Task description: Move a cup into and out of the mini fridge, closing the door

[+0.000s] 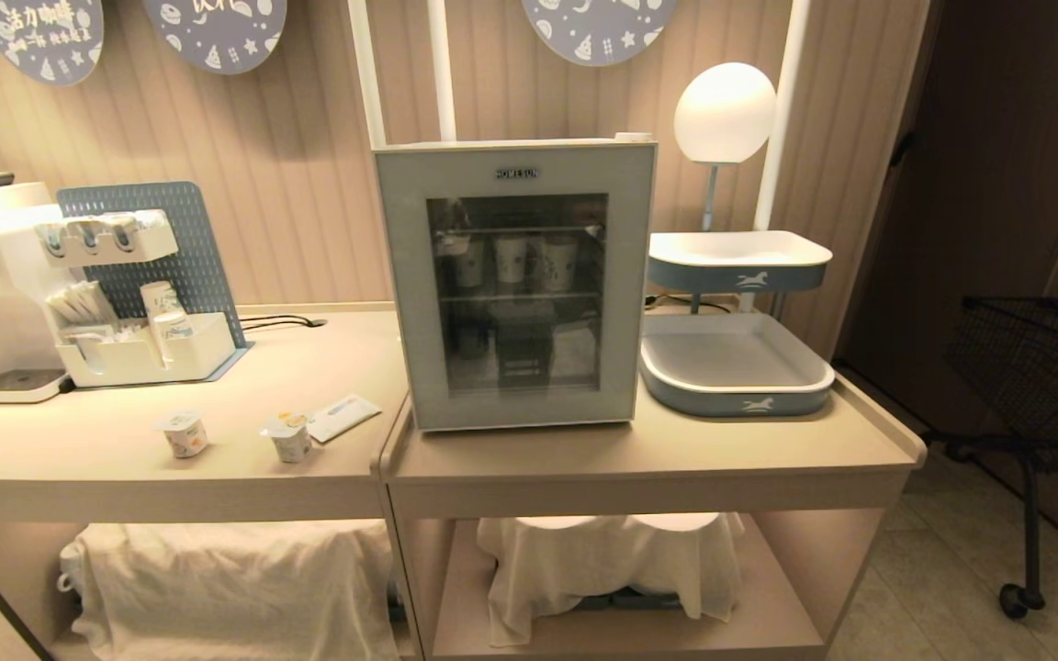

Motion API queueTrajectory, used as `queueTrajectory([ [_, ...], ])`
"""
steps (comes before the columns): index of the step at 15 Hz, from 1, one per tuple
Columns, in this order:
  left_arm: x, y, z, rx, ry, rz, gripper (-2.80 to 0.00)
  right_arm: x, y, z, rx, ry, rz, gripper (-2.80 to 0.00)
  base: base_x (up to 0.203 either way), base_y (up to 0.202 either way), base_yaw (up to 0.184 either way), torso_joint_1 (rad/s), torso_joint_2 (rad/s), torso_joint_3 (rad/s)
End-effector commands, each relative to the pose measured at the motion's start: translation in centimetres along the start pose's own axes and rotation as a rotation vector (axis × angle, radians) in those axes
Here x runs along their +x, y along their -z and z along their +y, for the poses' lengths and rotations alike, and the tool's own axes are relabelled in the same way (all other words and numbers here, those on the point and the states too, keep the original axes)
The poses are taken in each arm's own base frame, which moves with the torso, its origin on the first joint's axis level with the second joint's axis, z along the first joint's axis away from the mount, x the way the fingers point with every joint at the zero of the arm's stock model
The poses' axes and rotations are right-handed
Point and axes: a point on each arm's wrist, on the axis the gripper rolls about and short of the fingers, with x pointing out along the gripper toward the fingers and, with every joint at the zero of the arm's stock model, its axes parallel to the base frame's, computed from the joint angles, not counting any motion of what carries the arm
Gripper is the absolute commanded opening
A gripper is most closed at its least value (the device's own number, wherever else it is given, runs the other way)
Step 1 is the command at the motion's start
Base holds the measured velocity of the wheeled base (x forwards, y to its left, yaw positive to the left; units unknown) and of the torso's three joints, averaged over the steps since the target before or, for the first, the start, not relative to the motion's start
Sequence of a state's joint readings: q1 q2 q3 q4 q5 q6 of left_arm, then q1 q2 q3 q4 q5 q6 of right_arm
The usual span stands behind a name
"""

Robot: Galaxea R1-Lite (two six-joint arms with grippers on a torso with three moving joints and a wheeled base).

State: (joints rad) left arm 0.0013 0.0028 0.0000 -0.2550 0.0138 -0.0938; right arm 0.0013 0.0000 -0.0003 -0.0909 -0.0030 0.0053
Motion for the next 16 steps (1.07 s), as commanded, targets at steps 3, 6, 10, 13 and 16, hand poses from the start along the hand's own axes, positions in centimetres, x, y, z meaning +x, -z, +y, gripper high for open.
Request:
queueTrajectory([
  [3,0.81,1.34,0.12,0.007,-0.014,0.132,-2.80,0.22,1.08,-0.01,-0.001,0.000,0.039,-2.80,0.000,0.000,0.000,0.000,0.00,0.000],
  [6,0.28,1.28,0.12,0.005,-0.008,0.072,-2.80,0.22,1.10,-0.01,0.001,0.000,0.040,-2.80,0.000,0.000,0.000,0.000,0.00,0.000],
  [10,0.09,0.80,0.06,-0.006,0.006,0.004,-2.80,0.23,1.10,-0.01,0.001,0.000,0.042,-2.80,0.000,0.000,0.000,0.000,0.00,0.000],
  [13,0.09,0.80,0.06,-0.007,0.005,0.004,-2.80,0.22,1.10,-0.01,0.001,0.000,0.040,-2.80,0.000,0.000,0.000,0.000,0.00,0.000],
  [16,0.09,0.74,0.05,-0.006,0.006,-0.002,-2.80,0.22,1.08,0.00,-0.002,-0.002,0.039,-2.80,0.000,0.000,0.000,0.000,0.00,0.000],
])
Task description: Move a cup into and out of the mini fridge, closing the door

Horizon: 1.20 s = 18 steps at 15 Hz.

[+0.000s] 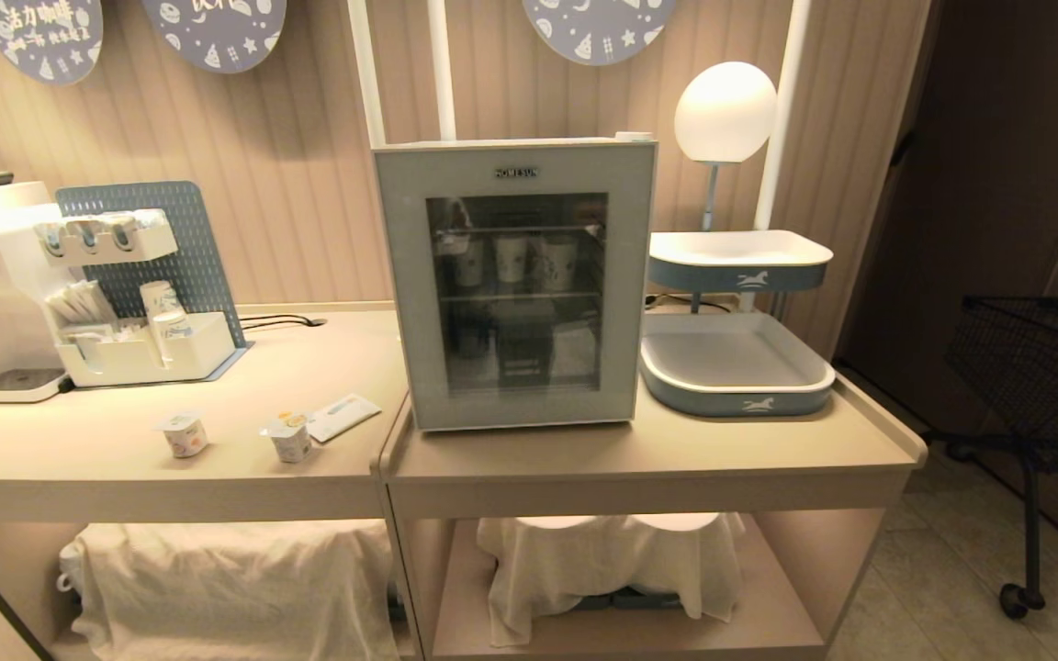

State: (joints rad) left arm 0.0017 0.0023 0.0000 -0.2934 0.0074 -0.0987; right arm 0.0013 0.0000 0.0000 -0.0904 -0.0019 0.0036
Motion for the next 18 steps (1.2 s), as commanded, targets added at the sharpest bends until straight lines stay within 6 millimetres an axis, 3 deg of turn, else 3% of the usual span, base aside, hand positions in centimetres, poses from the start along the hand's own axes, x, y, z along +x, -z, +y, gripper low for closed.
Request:
queueTrajectory([
  [1,0.06,1.13,0.11,-0.002,-0.004,0.036,-2.80,0.22,1.08,0.00,-0.001,-0.001,0.040,-2.80,0.000,0.000,0.000,0.000,0.00,0.000],
  [18,0.06,0.88,0.08,-0.008,0.000,0.012,-2.80,0.21,1.04,-0.01,-0.007,0.001,0.038,-2.80,0.000,0.000,0.000,0.000,0.00,0.000],
])
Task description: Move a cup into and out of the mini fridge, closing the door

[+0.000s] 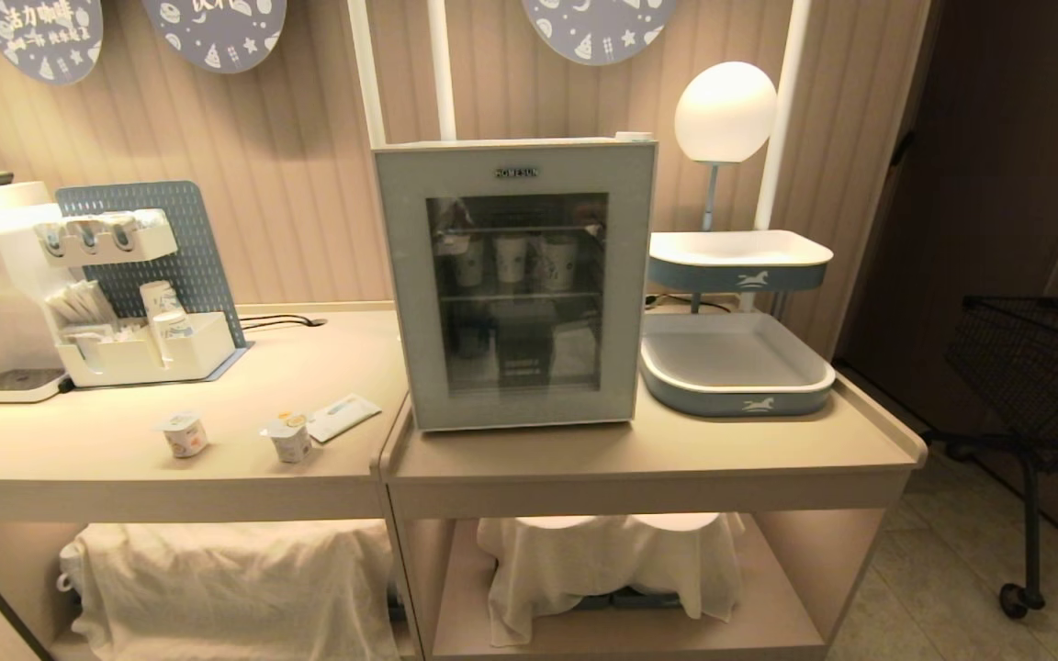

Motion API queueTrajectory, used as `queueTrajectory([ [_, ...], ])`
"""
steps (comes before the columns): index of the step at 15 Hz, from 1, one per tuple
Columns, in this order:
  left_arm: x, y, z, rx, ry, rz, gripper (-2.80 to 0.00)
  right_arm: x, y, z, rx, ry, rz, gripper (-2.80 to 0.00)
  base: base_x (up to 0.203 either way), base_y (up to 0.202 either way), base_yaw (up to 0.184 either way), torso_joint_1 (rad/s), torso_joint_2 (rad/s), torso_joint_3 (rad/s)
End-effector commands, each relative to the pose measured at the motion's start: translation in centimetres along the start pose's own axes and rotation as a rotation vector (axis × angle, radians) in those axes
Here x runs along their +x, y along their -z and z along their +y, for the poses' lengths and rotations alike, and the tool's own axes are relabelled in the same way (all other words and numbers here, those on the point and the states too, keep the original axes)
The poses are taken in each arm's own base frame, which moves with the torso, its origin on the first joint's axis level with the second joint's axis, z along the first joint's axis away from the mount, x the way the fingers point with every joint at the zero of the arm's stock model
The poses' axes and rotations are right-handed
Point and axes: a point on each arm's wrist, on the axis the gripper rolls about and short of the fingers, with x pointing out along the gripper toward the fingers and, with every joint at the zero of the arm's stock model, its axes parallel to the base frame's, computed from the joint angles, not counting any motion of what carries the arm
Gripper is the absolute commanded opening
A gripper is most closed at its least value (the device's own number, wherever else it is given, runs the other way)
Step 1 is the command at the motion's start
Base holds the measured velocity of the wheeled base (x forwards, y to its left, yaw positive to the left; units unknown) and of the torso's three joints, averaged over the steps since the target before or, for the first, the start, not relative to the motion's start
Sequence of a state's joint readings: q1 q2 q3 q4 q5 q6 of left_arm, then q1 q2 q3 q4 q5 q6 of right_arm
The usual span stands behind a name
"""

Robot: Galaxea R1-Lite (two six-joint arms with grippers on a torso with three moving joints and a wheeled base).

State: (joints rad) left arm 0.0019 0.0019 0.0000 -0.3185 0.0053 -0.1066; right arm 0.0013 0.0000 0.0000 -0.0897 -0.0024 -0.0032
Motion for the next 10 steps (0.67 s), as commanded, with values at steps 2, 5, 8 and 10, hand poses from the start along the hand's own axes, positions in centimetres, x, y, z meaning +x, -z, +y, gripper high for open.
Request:
queueTrajectory([
  [2,0.04,1.08,0.11,0.000,-0.005,0.031,-2.80,0.20,1.05,0.00,0.000,0.000,0.038,-2.80,0.000,0.000,0.000,0.000,0.00,0.000],
  [5,0.04,1.07,0.11,-0.001,-0.005,0.031,-2.80,0.20,1.01,0.00,-0.001,0.000,0.038,-2.80,0.000,0.000,0.000,0.000,0.00,0.000],
  [8,0.04,1.08,0.12,0.002,-0.004,0.031,-2.80,0.19,1.05,0.00,0.000,0.000,0.046,-2.80,0.000,0.000,0.000,0.000,0.00,0.000],
  [10,0.04,1.08,0.12,0.002,-0.004,0.031,-2.80,0.21,1.04,0.01,0.000,-0.001,0.037,-2.80,0.000,0.000,0.000,0.000,0.00,0.000],
])
